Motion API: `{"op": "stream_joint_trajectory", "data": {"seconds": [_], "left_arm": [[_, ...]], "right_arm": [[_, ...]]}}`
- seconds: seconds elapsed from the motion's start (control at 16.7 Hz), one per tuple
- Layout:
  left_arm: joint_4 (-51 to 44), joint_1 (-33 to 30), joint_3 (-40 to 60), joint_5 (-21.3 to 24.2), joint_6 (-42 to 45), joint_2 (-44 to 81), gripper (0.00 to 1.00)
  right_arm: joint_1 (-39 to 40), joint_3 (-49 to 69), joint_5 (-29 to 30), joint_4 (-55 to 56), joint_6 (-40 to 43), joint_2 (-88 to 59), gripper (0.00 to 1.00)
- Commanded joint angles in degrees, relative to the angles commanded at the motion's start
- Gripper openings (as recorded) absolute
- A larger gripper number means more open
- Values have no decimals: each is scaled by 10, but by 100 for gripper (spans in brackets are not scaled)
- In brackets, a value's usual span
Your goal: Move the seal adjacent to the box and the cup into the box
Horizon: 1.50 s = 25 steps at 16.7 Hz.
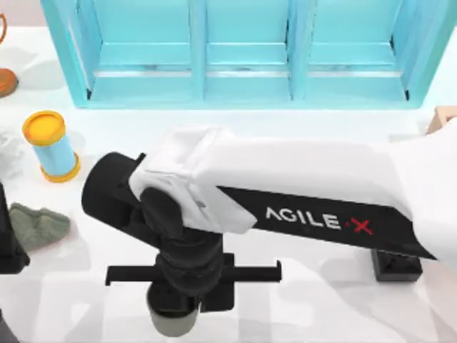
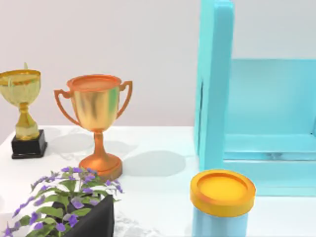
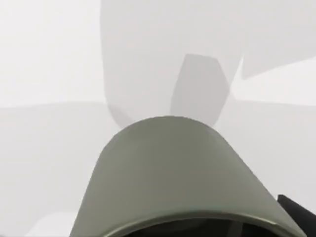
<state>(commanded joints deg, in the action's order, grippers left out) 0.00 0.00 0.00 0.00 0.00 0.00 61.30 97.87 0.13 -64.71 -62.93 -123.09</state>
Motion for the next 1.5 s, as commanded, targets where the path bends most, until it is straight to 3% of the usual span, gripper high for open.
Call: {"op": "stream_joint_trajectory", "data": {"seconds": [0.36,0.72,0.9,1.2,1.5], "left_arm": [[0,0,0,0,0,0,100],[0,0,0,0,0,0,100],[0,0,0,0,0,0,100],[0,0,0,0,0,0,100],[0,0,0,0,0,0,100]], "right_arm": [[-42,-80,-2,-74,48,159,0],[-43,-86,-1,-79,52,167,0],[-80,-94,0,-78,88,175,0],[-249,-138,3,-71,256,216,0],[-507,-220,13,-56,513,285,0]]}}
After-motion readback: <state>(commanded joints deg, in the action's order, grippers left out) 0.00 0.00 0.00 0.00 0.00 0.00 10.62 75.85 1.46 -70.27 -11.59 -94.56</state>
